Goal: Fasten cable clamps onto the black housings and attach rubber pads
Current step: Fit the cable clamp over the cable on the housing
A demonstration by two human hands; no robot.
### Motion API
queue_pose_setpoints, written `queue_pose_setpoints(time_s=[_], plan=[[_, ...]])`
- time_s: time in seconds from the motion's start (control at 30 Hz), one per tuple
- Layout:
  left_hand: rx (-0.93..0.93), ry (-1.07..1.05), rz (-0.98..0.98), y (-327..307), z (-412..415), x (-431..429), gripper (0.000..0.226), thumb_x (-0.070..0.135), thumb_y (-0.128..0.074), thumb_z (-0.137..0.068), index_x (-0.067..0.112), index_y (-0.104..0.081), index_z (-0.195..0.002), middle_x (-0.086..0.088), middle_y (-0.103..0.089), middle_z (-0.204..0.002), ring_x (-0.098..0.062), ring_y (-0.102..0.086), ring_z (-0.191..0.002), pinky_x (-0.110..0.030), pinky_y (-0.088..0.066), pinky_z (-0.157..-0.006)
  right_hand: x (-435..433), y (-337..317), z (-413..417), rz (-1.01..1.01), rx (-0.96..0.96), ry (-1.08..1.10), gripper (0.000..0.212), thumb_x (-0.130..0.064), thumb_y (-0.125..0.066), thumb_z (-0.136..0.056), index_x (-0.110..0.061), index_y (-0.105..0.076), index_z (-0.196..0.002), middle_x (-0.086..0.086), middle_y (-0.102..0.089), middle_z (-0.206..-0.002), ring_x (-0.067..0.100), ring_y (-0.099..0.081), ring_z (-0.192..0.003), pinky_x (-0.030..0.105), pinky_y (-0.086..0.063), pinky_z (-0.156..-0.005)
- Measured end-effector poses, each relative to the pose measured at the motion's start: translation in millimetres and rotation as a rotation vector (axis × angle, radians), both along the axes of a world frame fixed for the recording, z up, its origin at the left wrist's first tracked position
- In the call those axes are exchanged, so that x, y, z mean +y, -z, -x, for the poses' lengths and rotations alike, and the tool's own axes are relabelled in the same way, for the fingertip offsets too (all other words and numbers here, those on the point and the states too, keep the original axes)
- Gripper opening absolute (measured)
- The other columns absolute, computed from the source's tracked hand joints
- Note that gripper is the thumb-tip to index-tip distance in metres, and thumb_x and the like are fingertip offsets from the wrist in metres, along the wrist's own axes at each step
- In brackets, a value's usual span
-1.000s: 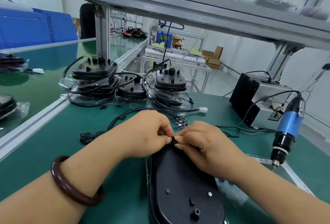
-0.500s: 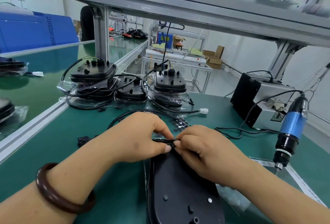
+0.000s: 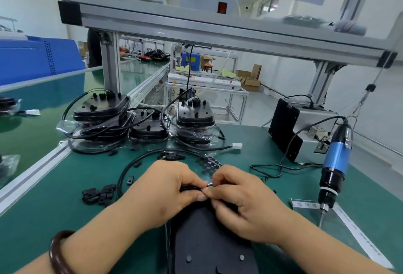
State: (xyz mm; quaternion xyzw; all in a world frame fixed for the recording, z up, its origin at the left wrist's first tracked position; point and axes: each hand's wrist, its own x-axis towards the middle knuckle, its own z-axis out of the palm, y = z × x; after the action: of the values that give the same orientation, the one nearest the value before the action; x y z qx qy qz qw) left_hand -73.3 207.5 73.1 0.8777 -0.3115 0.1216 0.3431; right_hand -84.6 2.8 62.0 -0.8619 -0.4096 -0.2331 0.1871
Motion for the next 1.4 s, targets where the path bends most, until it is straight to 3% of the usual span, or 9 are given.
queue_pose_setpoints(time_s=[0.13, 0.3, 0.43, 0.53, 0.67, 0.77, 1.0, 1.27, 1.4], plan=[[0.033, -0.052, 0.017, 3, -4, -1, 0.043, 0.036, -0.080, -0.073, 0.065, -0.054, -0.090, 0.015, -0.067, -0.078, 0.001, -0.061, -0.078, -0.029, -0.052, -0.075, 0, 3, -1, -0.052, -0.061, -0.011, 0.019, -0.019, -0.061, -0.086, -0.013, -0.075, -0.096, 0.001, -0.062, -0.089, 0.018, -0.059, -0.072, 0.032, -0.051, -0.060], [0.156, -0.082, 0.067, 4, -7, -1, 0.024, 0.032, -0.084, -0.068, 0.049, -0.068, -0.075, 0.023, -0.066, -0.073, 0.006, -0.060, -0.074, -0.014, -0.047, -0.070, -7, -11, -3, -0.275, -0.118, 0.015, 0.019, -0.022, -0.061, -0.088, -0.008, -0.075, -0.088, -0.001, -0.070, -0.086, 0.013, -0.065, -0.079, 0.028, -0.053, -0.071], [0.233, -0.096, 0.076, 2, -7, 0, 0.016, 0.033, -0.085, -0.067, 0.041, -0.072, -0.073, 0.033, -0.063, -0.068, 0.011, -0.058, -0.066, -0.004, -0.039, -0.060, -45, -40, -19, -0.703, -0.242, 0.436, 0.019, -0.031, -0.055, -0.091, -0.020, -0.070, -0.088, -0.014, -0.065, -0.085, 0.002, -0.057, -0.085, 0.017, -0.044, -0.078], [0.241, -0.093, 0.079, 1, -6, 0, 0.016, 0.032, -0.084, -0.068, 0.041, -0.072, -0.072, 0.028, -0.065, -0.067, 0.010, -0.058, -0.065, -0.003, -0.038, -0.058, -96, -48, -32, -0.980, -0.274, 0.867, 0.031, -0.039, -0.055, -0.087, -0.019, -0.072, -0.103, 0.007, -0.064, -0.105, 0.016, -0.051, -0.106, 0.033, -0.040, -0.094], [0.247, -0.102, 0.082, 1, -7, 0, 0.015, 0.031, -0.085, -0.068, 0.039, -0.073, -0.074, 0.027, -0.065, -0.066, 0.009, -0.058, -0.062, -0.004, -0.038, -0.058, -130, -40, -37, -1.021, -0.146, 1.232, 0.045, -0.046, -0.050, -0.081, -0.023, -0.068, -0.115, 0.012, -0.054, -0.128, 0.036, -0.044, -0.123, 0.050, -0.033, -0.104], [0.244, -0.098, 0.070, 0, -5, 0, 0.015, 0.032, -0.084, -0.068, 0.040, -0.073, -0.075, 0.032, -0.063, -0.067, 0.011, -0.058, -0.063, -0.003, -0.038, -0.057, -125, -37, -37, -0.967, -0.155, 1.199, 0.039, -0.042, -0.051, -0.085, -0.024, -0.068, -0.115, 0.011, -0.051, -0.128, 0.034, -0.040, -0.124, 0.050, -0.028, -0.103], [0.237, -0.120, 0.049, -3, -3, -1, 0.015, 0.033, -0.084, -0.068, 0.041, -0.073, -0.074, 0.027, -0.066, -0.067, 0.009, -0.059, -0.064, -0.004, -0.039, -0.058, -72, -22, -36, -0.712, -0.227, 0.811, 0.028, -0.034, -0.058, -0.087, -0.015, -0.070, -0.105, -0.005, -0.047, -0.100, 0.005, -0.036, -0.098, 0.020, -0.022, -0.085], [0.241, -0.125, 0.045, -5, -2, -2, 0.017, 0.027, -0.085, -0.068, 0.039, -0.072, -0.069, 0.029, -0.063, -0.062, 0.010, -0.055, -0.054, -0.006, -0.037, -0.052, -63, -11, -36, -0.676, -0.140, 0.780, 0.017, -0.026, -0.064, -0.090, -0.016, -0.069, -0.103, -0.007, -0.047, -0.099, 0.010, -0.042, -0.101, 0.029, -0.034, -0.093], [0.246, -0.138, 0.056, -5, -3, -3, 0.016, 0.024, -0.086, -0.065, 0.036, -0.075, -0.067, 0.020, -0.065, -0.059, 0.006, -0.053, -0.048, -0.007, -0.036, -0.048, -70, -11, -38, -0.712, -0.127, 0.788, 0.017, -0.027, -0.062, -0.090, -0.017, -0.068, -0.103, -0.013, -0.044, -0.098, 0.002, -0.037, -0.098, 0.009, -0.024, -0.087]])
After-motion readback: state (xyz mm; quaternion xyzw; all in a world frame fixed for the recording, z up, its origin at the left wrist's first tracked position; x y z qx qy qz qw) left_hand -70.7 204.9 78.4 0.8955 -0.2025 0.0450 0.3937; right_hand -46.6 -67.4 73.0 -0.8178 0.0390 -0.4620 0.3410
